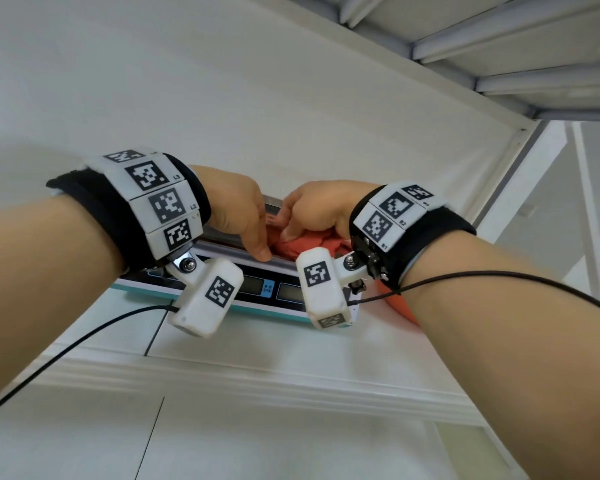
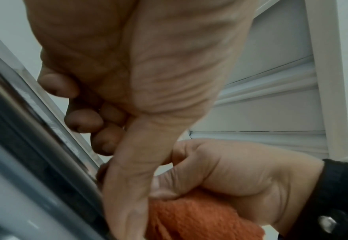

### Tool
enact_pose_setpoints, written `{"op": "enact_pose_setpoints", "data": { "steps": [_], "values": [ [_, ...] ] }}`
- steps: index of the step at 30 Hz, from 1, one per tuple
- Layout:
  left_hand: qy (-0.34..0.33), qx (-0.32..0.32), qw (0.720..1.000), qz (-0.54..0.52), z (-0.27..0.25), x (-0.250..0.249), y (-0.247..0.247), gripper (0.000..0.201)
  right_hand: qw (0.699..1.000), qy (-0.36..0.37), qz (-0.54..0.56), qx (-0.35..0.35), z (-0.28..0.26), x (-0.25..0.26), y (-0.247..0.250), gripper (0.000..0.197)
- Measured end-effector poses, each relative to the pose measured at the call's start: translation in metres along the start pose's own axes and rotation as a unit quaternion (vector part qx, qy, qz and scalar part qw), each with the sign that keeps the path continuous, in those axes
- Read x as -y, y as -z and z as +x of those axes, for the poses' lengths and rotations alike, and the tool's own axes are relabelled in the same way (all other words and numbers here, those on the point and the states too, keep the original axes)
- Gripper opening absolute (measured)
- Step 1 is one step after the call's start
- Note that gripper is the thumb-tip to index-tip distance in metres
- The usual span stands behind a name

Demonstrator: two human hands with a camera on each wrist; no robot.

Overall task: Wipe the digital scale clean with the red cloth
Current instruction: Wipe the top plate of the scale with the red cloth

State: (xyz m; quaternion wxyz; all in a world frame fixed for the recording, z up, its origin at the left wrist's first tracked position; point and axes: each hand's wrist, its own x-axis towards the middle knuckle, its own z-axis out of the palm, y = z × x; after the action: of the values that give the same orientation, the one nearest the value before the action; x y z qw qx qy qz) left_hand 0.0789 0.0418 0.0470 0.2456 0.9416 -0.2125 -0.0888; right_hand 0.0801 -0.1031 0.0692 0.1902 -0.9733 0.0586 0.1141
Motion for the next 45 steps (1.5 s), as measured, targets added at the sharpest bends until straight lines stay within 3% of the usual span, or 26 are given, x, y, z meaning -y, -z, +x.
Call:
{"op": "enact_pose_setpoints", "data": {
  "steps": [3,5,9,13,16,19,21,23,26,29,31,33,36,40,42,45],
  "values": [
    [0.003,0.001,1.000,-0.009,-0.002,0.001,0.001,0.015,0.999,0.001,0.037,-0.020,-0.003,-0.008,0.006,0.020],
    [0.010,0.002,1.000,-0.016,-0.004,0.003,0.002,0.015,0.999,-0.017,-0.012,-0.049,-0.007,-0.015,0.016,0.012],
    [0.016,0.006,1.000,-0.016,-0.005,0.004,0.003,0.014,0.992,-0.060,-0.089,-0.061,-0.014,-0.028,0.025,0.023],
    [0.016,0.002,1.000,-0.012,-0.004,0.003,0.002,0.016,0.993,-0.057,-0.077,-0.072,-0.013,-0.023,0.009,0.006],
    [0.018,0.000,1.000,-0.002,-0.004,0.003,0.003,0.016,0.988,-0.018,-0.126,-0.083,-0.010,-0.014,-0.001,0.025],
    [0.019,-0.004,1.000,-0.001,-0.005,0.003,0.003,0.016,0.997,0.005,-0.013,-0.072,-0.010,-0.011,-0.004,0.010],
    [0.020,-0.004,1.000,-0.008,-0.006,0.003,0.003,0.015,0.997,-0.006,0.040,-0.071,-0.014,-0.013,0.000,0.012],
    [0.022,-0.003,1.000,-0.013,-0.006,0.003,0.002,0.015,0.997,-0.011,0.010,-0.082,-0.015,-0.021,0.006,0.012],
    [0.022,0.002,1.000,-0.005,-0.006,0.003,0.002,0.017,0.992,-0.033,-0.047,-0.109,-0.022,-0.028,0.016,0.030],
    [0.023,-0.002,1.000,-0.013,-0.007,0.005,0.001,0.017,0.984,-0.057,-0.147,-0.081,-0.030,-0.030,0.018,0.031],
    [0.027,-0.005,0.999,-0.021,-0.007,0.005,0.000,0.016,0.947,-0.073,-0.306,-0.067,-0.032,-0.028,0.015,0.035],
    [0.028,-0.006,0.999,-0.021,-0.009,0.004,0.000,0.017,0.916,-0.057,-0.394,-0.042,-0.032,-0.026,0.011,0.032],
    [0.028,-0.014,0.999,-0.028,-0.011,0.004,-0.001,0.020,0.933,-0.082,-0.349,0.003,-0.028,-0.020,0.007,0.009],
    [0.028,-0.020,0.999,-0.025,-0.010,0.004,-0.002,0.028,0.965,-0.061,-0.255,0.019,-0.020,-0.010,0.004,0.015],
    [0.025,-0.019,0.999,-0.021,-0.009,0.005,-0.001,0.026,0.991,-0.038,-0.128,-0.006,-0.016,-0.008,0.000,0.019],
    [0.020,-0.023,0.999,-0.021,-0.008,0.005,0.000,0.024,0.999,-0.023,0.010,-0.039,-0.018,-0.008,0.003,0.015]
  ]
}}
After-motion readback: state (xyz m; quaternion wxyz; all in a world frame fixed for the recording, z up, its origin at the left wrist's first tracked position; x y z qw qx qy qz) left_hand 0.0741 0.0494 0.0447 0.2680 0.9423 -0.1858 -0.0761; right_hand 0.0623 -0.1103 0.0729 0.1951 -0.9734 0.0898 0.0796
